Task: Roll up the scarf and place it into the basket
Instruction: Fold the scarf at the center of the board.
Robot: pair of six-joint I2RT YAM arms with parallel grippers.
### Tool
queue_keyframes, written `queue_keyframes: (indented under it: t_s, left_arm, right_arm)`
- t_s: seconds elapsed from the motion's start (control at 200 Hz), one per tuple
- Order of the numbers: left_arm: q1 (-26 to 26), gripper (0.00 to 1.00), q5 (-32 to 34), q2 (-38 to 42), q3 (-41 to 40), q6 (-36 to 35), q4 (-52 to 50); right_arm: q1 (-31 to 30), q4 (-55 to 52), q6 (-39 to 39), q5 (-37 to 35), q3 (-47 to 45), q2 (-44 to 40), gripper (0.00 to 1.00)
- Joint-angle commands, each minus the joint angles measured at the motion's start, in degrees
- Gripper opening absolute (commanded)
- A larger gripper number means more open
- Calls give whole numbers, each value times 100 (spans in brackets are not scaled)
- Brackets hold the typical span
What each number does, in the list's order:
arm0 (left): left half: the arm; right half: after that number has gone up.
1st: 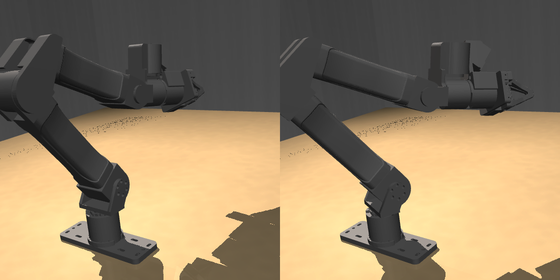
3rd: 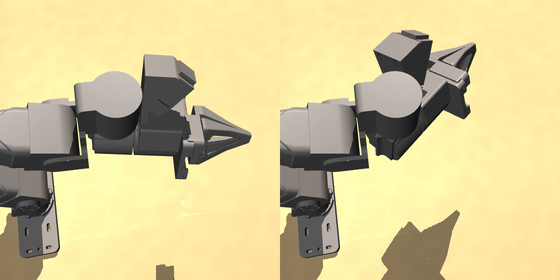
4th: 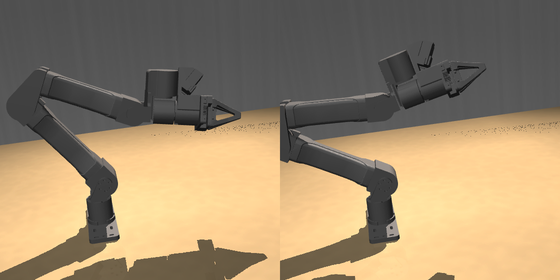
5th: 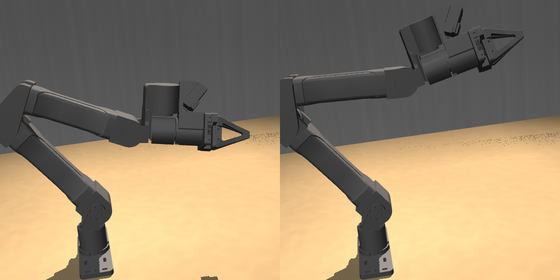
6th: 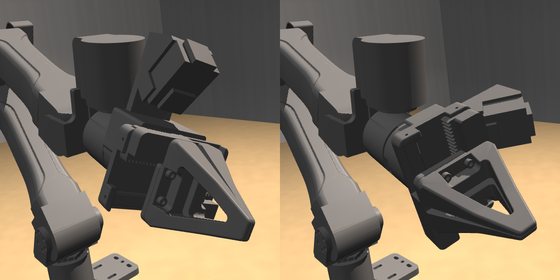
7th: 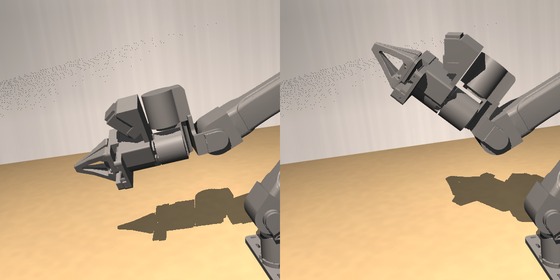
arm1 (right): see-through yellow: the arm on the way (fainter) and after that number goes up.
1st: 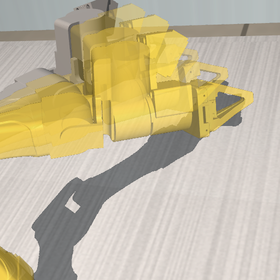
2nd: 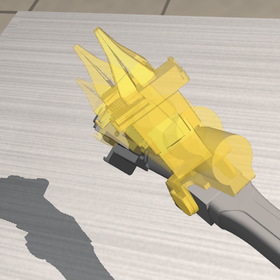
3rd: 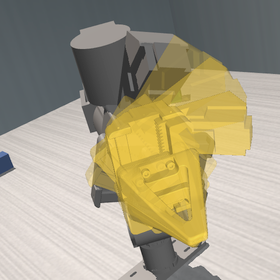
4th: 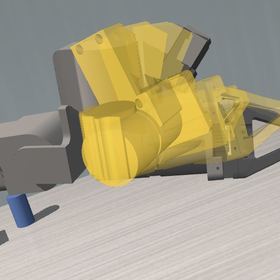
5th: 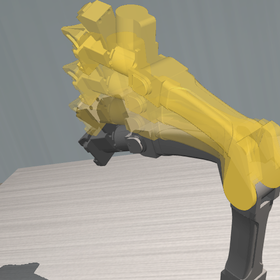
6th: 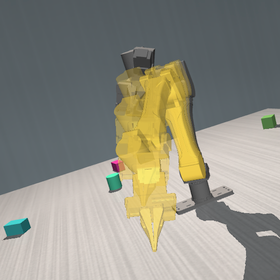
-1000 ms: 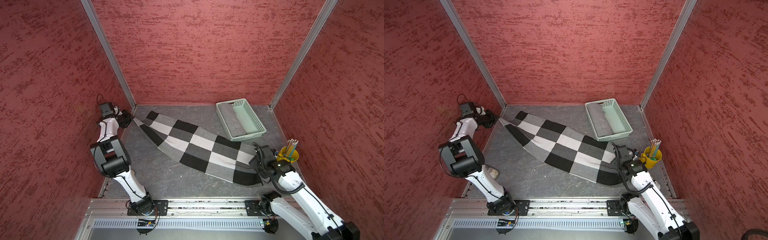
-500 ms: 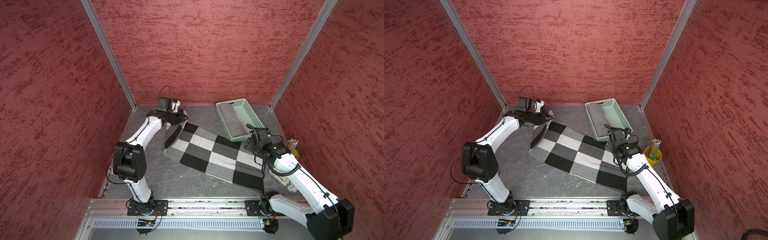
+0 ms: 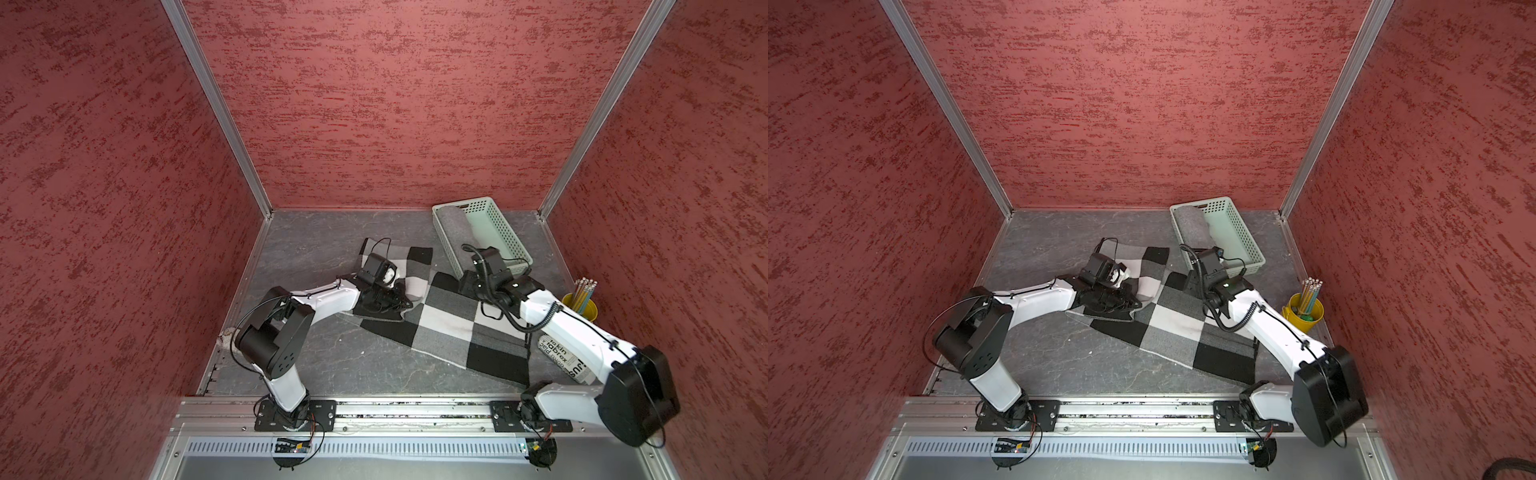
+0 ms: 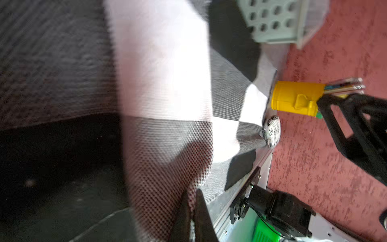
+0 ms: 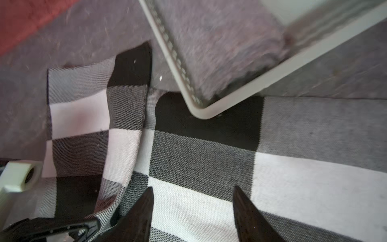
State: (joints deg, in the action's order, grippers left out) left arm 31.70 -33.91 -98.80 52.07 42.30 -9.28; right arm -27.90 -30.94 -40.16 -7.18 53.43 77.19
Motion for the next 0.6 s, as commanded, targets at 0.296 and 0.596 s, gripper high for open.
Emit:
queue_keyframes:
  t_s: [0.296, 0.596]
  left_arm:
    - [-2106, 0, 941, -183, -840, 193, 251]
    - [-3109, 0, 1240, -4, -111, -772, -36]
  right_arm:
    - [-696, 890, -389, 415, -257, 881, 59]
    - [-954, 1670, -477, 887, 534, 2059, 60]
